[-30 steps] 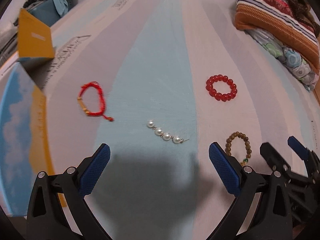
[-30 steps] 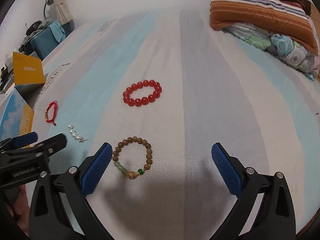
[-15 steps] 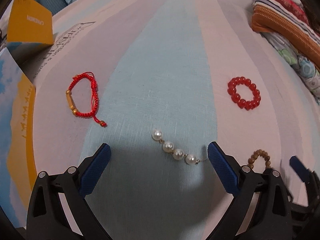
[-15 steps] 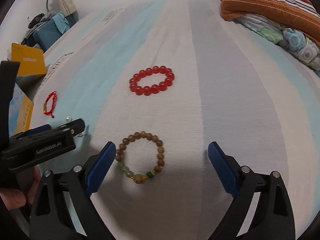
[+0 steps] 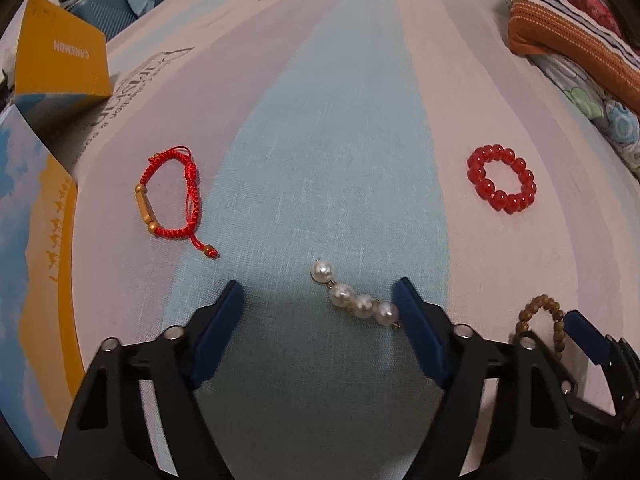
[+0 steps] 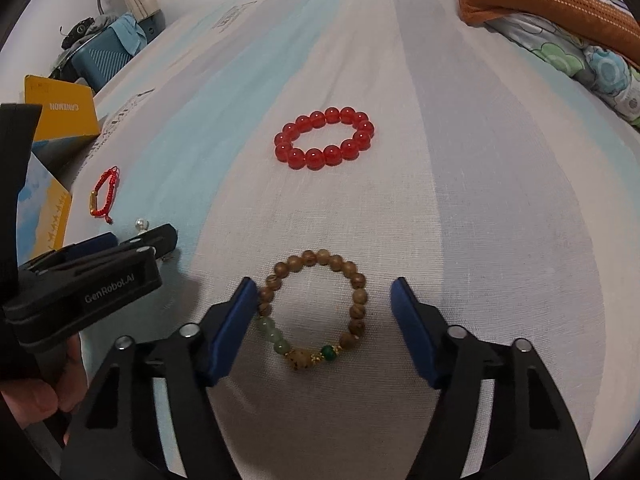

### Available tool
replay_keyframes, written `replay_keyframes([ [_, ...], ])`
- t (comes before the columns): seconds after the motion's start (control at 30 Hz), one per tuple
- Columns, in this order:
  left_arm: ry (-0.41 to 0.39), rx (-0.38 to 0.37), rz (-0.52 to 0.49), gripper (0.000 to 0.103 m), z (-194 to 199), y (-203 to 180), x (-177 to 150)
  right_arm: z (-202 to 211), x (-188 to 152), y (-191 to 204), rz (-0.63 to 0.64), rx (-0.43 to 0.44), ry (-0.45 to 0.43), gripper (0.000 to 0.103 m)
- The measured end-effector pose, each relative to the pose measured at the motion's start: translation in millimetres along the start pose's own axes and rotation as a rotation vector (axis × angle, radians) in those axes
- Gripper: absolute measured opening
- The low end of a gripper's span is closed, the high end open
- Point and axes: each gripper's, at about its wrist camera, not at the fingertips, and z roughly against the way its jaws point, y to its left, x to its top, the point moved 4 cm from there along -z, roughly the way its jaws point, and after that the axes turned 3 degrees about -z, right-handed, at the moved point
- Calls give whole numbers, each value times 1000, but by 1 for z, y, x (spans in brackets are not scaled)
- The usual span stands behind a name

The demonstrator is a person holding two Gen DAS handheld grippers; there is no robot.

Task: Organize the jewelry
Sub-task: 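Grasp the pearl strand with the left tool while the right tool grasps the brown wooden bracelet, then lift the brown wooden bracelet with the right tool and regrip it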

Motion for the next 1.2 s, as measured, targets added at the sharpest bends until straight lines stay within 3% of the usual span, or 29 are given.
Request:
replay_keyframes([
  [0.23,-10,-6,-32,44,5,0,-5,-2,-2,-4,0,-13,9,45],
  [0.4,-14,-21,-56,25,6,-4,-8,-2,-1,-10,-26,-13,11,27],
  [0.47,-16,-32,-66,11,7,-5,-8,-2,-1,-13,-32,-15,11,21],
  [0.67,-21,-92,-82,11,9,-5,-8,1,0,-15,-33,-20,-3,17],
  [1.2,-44,-133,-101,11,25,-3,-13,14,-2,-20,-50,-17,-39,16],
])
